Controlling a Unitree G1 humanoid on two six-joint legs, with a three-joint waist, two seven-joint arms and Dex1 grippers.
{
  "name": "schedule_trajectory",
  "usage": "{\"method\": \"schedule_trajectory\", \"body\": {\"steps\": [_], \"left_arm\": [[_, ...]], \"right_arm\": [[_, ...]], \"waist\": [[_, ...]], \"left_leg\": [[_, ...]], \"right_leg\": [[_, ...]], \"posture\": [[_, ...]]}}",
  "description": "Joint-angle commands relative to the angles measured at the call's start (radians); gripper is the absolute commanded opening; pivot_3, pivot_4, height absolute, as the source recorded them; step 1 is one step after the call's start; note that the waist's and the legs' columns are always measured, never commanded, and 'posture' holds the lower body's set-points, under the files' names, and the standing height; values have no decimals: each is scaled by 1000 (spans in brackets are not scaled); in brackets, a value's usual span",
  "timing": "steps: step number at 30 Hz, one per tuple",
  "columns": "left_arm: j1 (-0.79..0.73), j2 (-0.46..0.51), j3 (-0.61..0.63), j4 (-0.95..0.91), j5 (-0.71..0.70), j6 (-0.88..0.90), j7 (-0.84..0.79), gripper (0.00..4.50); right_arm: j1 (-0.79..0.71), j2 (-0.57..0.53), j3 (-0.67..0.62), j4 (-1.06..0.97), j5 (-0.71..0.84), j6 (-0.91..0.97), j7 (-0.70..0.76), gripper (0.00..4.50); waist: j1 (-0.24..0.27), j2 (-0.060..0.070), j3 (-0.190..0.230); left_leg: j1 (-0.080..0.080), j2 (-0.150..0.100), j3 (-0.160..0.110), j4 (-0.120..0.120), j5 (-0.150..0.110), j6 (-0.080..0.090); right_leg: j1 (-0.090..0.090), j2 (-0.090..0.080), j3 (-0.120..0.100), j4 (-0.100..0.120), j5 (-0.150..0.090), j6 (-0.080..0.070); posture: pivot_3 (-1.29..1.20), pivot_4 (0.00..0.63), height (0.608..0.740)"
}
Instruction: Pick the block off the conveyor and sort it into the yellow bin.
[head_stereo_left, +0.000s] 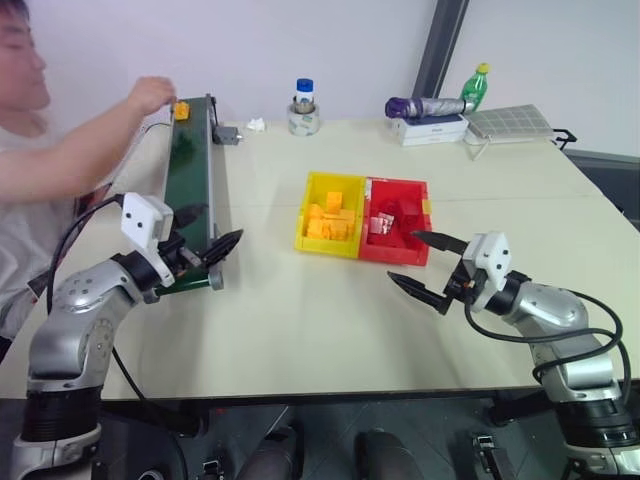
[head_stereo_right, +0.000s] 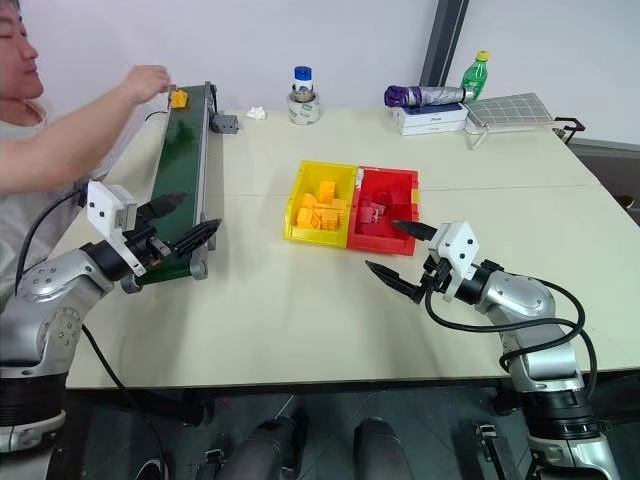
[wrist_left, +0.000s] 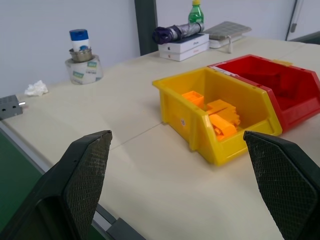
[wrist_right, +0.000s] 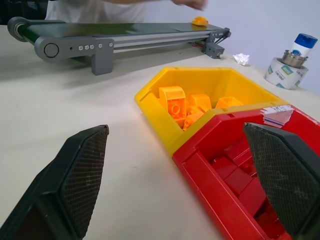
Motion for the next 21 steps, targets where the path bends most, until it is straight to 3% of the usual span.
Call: {"method": "schedule_trajectory", "body": {"steps": [1,15,17,21], "left_arm": [[-12,1,12,-13,-1,-28,-4,4452],[63,-26,58,-97,-34,-20,47,4452],[80,-54,84,-120,-35,-43,88,4452],[129,-143,123,-166,99,-142,283,4452]], "right_arm": [[-13,-11,-27,-30,9,-17,0,4500],[-20,-6,-17,-22,8,-19,4,4500],[-19,-6,-18,-20,9,-20,8,4500],[-27,-4,-16,-11,9,-23,14,4500]], "waist": [[0,0,0],[-1,0,0],[0,0,0],[1,0,0]], "left_leg": [[0,0,0,0,0,0],[0,0,0,0,0,0],[0,0,0,0,0,0],[0,0,0,1,0,0]], "right_leg": [[0,0,0,0,0,0],[0,0,0,0,0,0],[0,0,0,0,0,0],[1,0,0,0,0,0]], "posture": [[0,150,740],[0,150,740],[0,150,740],[0,150,740]]}}
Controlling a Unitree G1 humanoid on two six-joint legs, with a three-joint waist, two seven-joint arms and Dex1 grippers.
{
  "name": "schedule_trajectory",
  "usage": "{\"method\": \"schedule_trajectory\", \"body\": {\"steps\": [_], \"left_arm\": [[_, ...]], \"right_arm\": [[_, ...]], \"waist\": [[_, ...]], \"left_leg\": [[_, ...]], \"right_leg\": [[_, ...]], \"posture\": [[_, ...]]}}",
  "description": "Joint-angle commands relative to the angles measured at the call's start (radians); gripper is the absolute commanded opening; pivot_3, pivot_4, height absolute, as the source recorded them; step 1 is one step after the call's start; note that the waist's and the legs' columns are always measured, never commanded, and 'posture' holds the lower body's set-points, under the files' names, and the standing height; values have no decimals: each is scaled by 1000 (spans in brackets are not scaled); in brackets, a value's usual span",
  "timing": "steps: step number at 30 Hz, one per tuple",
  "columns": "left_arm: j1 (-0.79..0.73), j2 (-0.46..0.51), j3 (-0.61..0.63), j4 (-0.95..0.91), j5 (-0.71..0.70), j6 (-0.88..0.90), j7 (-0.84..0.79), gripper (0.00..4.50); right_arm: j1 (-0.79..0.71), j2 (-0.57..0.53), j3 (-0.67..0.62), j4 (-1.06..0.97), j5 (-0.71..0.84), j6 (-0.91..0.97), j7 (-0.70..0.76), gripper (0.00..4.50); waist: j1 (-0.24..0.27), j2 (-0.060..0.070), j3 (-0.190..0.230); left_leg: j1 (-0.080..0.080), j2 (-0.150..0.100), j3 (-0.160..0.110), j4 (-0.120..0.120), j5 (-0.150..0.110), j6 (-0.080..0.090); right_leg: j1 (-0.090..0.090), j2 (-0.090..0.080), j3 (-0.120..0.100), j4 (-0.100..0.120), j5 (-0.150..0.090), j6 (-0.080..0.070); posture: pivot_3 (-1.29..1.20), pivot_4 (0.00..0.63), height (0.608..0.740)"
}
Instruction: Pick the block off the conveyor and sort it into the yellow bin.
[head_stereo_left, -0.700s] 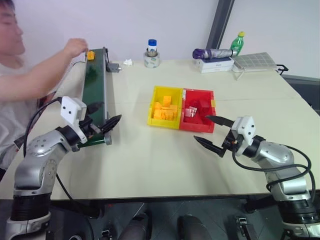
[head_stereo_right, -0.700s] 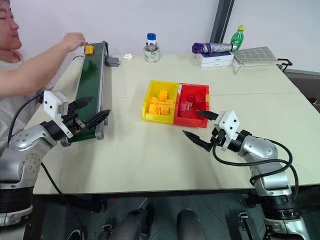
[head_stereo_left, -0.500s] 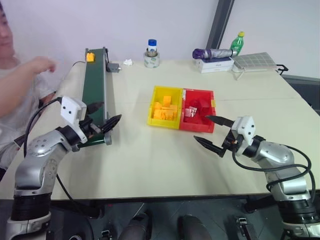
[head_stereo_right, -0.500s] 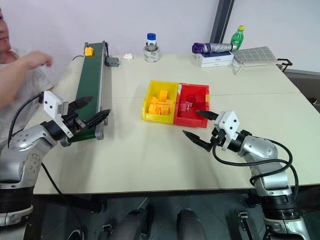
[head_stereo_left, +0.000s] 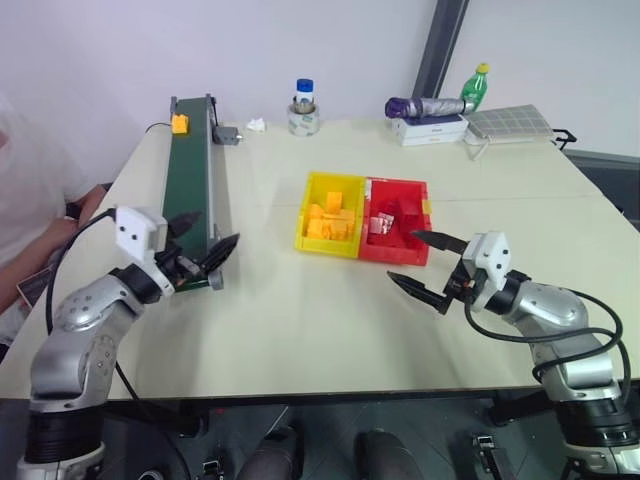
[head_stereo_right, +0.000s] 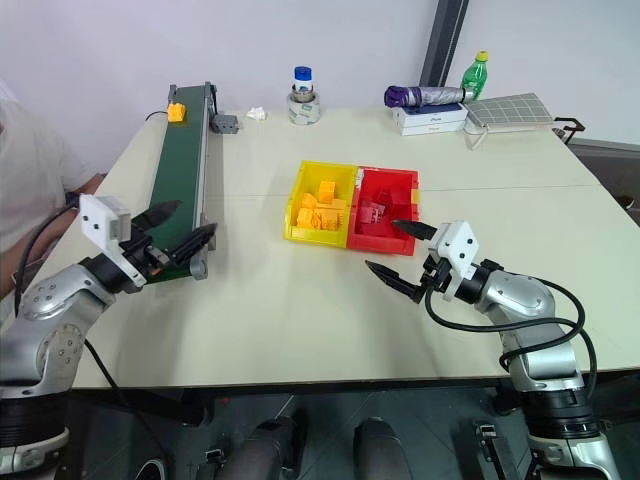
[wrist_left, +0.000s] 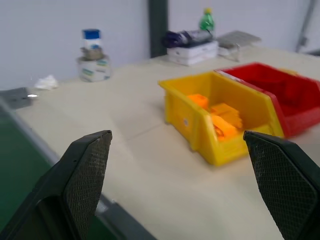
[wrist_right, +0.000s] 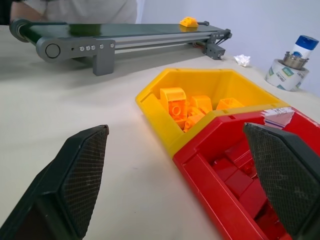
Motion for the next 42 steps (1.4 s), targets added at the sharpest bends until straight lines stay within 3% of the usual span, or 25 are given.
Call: {"method": "schedule_trajectory", "body": {"steps": [1,6,10,42], "left_arm": [[36,-64,53,-72,104,-82,174,4452],[122,-195,44,-176,276,-101,418,4452],[160,-256,24,-210,340,-77,504,4452],[98,-299,-32,-160,407,-36,582,4452]], "right_arm": [[-25,-3,-16,-11,10,-21,6,4500],[-34,1,-14,-6,13,-22,12,4500],[-36,3,-17,-3,16,-25,17,4500],[-32,4,-17,-4,9,-26,14,4500]], "waist": [[1,0,0],[2,0,0],[8,-1,0],[23,-1,0]], "left_leg": [[0,0,0,0,0,0],[0,0,1,1,0,0],[0,0,0,1,0,0],[1,0,1,2,0,0]], "right_leg": [[0,0,0,0,0,0],[1,0,0,0,0,0],[1,0,0,1,0,0],[2,1,-1,1,0,0]], "posture": [[0,150,740],[0,150,740],[0,150,740],[0,150,740]]}}
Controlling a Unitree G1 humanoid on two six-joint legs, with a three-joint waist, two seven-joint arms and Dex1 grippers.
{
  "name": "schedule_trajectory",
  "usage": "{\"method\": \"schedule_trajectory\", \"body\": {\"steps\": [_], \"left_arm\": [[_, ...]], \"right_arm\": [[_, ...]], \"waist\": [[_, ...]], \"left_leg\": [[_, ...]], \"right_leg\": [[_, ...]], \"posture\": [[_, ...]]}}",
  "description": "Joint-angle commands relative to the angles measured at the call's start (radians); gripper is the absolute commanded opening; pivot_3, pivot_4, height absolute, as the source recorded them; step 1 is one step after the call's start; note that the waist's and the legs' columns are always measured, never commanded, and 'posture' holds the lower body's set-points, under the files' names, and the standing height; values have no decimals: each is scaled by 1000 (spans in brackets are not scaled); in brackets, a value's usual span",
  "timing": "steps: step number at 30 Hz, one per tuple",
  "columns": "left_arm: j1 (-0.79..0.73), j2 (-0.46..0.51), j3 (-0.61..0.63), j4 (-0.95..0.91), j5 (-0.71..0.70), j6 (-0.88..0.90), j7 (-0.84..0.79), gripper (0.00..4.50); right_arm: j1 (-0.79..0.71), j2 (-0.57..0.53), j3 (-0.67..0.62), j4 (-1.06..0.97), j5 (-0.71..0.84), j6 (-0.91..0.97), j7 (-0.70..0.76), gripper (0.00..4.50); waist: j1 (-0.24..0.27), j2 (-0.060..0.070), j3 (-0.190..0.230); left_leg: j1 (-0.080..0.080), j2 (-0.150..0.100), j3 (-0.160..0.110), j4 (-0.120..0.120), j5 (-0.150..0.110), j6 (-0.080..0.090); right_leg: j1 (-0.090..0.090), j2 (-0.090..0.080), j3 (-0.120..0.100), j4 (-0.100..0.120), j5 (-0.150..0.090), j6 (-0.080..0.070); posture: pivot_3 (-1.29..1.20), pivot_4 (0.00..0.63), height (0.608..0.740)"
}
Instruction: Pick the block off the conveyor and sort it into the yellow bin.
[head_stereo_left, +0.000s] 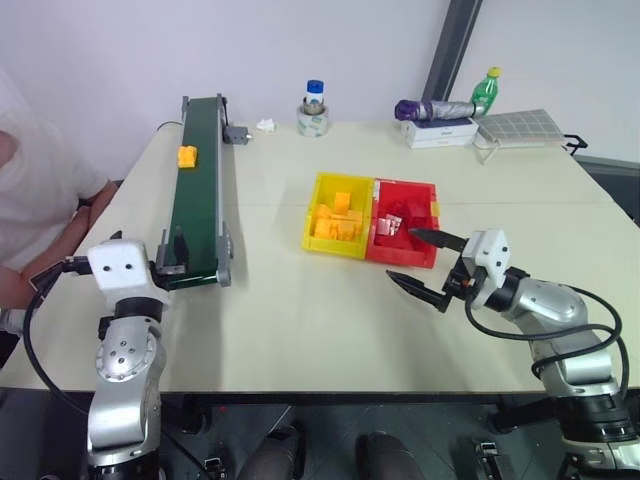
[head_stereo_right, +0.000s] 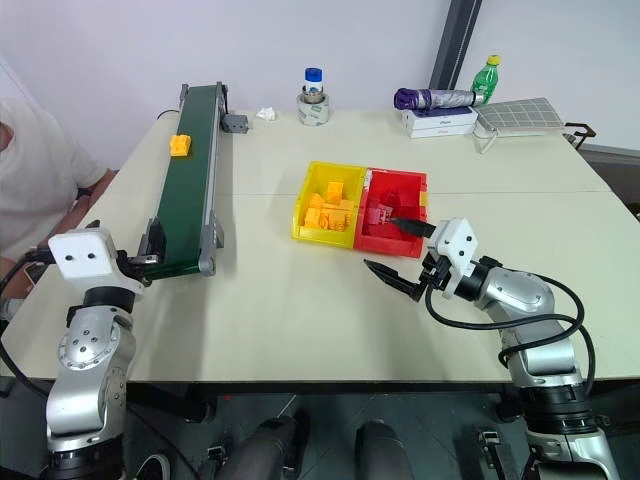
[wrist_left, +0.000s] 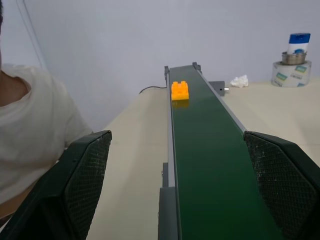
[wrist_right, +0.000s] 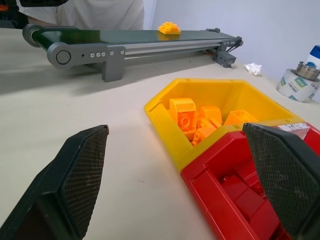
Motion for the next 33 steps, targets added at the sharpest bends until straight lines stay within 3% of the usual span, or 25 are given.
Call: {"method": "schedule_trajectory", "body": {"steps": [1,11,21,33], "left_arm": [[-17,9,12,-5,9,-7,8,4452],[-91,52,54,70,-4,52,11,4452],[-277,137,88,218,-72,292,-19,4452],[-505,192,99,479,-196,305,-139,4452]], "right_arm": [[-14,2,-18,-12,9,-25,-2,4500],[-34,1,-12,4,6,-27,5,4500],[-42,8,-3,7,-1,-33,2,4500],[-21,20,2,-16,-2,-32,-17,4500]], "waist": [[0,0,0],[0,0,0],[0,0,0],[-3,0,0]], "left_leg": [[0,0,0,0,0,0],[0,0,0,0,0,0],[0,0,0,1,0,0],[0,0,0,3,0,0]], "right_leg": [[0,0,0,0,0,0],[0,0,0,1,0,0],[0,1,0,1,0,0],[0,1,0,2,2,3]], "posture": [[0,150,740],[0,150,740],[0,150,740],[0,150,740]]}}
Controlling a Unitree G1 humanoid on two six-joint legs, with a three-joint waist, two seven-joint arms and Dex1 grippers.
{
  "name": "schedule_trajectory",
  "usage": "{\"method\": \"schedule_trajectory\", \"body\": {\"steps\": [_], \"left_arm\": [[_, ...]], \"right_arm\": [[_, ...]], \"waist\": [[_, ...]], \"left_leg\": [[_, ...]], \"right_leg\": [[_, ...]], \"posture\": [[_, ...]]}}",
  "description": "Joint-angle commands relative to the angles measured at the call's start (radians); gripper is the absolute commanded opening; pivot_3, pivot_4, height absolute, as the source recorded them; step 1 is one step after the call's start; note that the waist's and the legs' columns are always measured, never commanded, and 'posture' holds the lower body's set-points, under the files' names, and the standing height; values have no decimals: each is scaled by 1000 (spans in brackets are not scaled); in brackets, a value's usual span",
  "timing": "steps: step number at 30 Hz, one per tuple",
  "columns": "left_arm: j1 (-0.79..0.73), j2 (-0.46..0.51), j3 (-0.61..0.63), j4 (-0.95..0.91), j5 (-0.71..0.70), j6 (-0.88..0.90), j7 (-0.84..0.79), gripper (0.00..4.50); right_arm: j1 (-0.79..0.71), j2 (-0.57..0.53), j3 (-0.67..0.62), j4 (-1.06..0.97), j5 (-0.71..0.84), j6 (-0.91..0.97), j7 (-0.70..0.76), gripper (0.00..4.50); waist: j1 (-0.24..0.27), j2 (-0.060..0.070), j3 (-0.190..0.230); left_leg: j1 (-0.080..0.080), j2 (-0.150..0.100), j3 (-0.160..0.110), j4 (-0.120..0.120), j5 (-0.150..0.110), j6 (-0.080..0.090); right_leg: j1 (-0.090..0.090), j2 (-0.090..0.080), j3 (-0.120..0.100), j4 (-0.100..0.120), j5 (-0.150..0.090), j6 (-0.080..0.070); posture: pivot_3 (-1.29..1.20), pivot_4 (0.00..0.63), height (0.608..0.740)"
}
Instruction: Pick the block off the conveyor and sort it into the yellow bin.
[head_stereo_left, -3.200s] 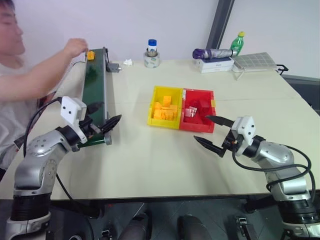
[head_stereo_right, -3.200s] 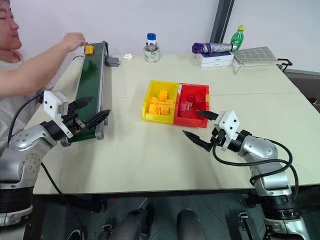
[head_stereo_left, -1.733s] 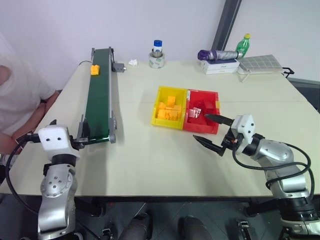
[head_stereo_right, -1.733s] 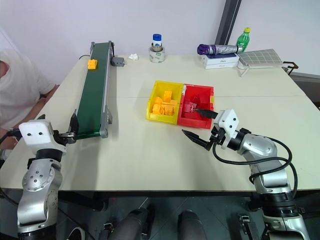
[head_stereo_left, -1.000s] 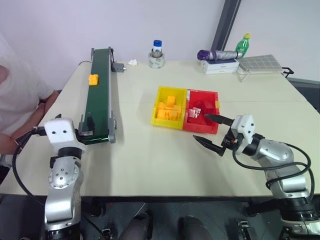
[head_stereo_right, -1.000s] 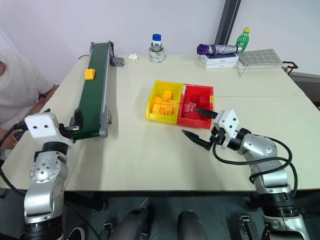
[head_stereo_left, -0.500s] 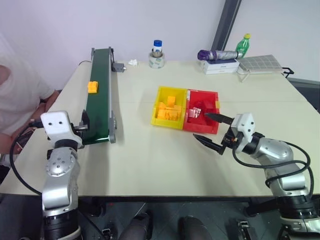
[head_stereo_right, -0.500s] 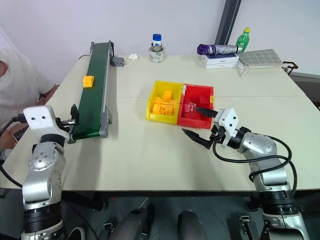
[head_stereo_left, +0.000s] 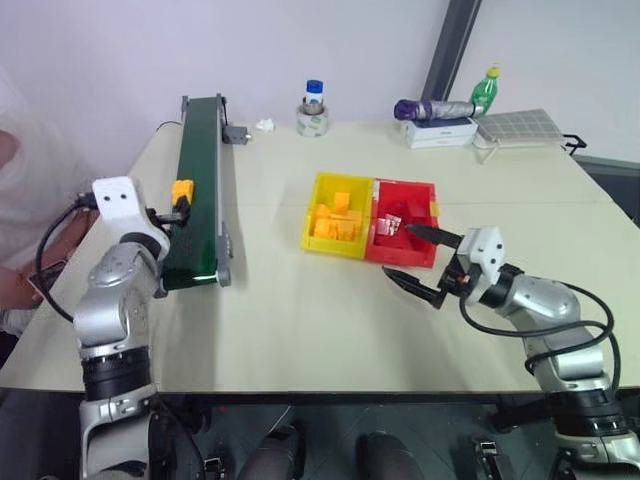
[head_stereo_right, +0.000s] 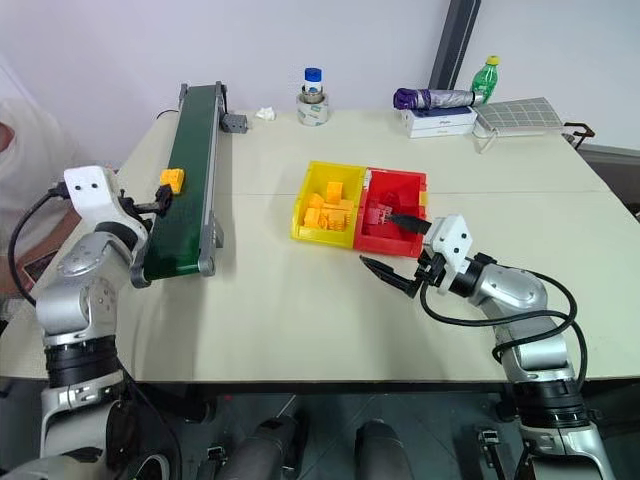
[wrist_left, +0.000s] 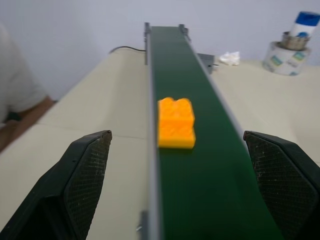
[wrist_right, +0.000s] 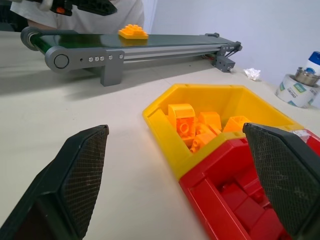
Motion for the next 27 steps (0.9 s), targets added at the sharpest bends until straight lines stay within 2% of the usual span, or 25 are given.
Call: {"method": "schedule_trajectory", "body": {"steps": [1,12,13,14,18,19,23,27], "left_arm": [[-44,32,-7,42,-3,-3,-18,4452],[-62,54,-41,105,-2,54,-45,4452],[-58,53,-43,105,0,55,-41,3927],[-54,49,-42,101,-3,50,-44,3635],[-50,31,-33,77,-12,47,-31,1614],[-49,34,-37,71,-7,47,-30,1225],[-46,34,-27,54,-9,34,-28,1246],[-57,-15,-38,-58,-88,0,-91,1246]], "right_arm": [[6,4,-15,-40,9,-14,-10,4500],[27,6,-13,-61,11,-12,-26,4500],[27,6,-14,-61,11,-11,-26,4500],[28,6,-14,-62,11,-11,-26,4500],[28,3,-15,-62,13,-11,-25,4500],[28,3,-15,-61,13,-11,-24,4500],[27,2,-13,-59,12,-10,-22,4500],[24,-1,-16,-55,14,-10,-17,4500]], "waist": [[0,0,0],[1,0,0],[1,0,0],[1,0,0],[1,0,0],[1,0,0],[1,0,0],[3,0,0]], "left_leg": [[0,0,0,0,0,0],[0,0,0,0,0,0],[0,0,0,0,0,0],[0,0,0,0,0,0],[0,0,0,0,0,0],[0,0,0,1,0,0],[0,0,0,1,0,0],[0,0,0,1,0,0]], "right_leg": [[0,0,0,0,0,0],[0,0,0,0,0,0],[0,0,0,0,0,0],[0,0,0,0,0,0],[0,0,0,1,0,0],[0,0,0,1,0,0],[0,0,0,1,0,0],[0,0,0,0,0,0]], "posture": [[0,150,740],[0,150,740],[0,150,740],[0,150,740],[0,150,740],[0,150,740],[0,150,740],[0,150,740]]}}
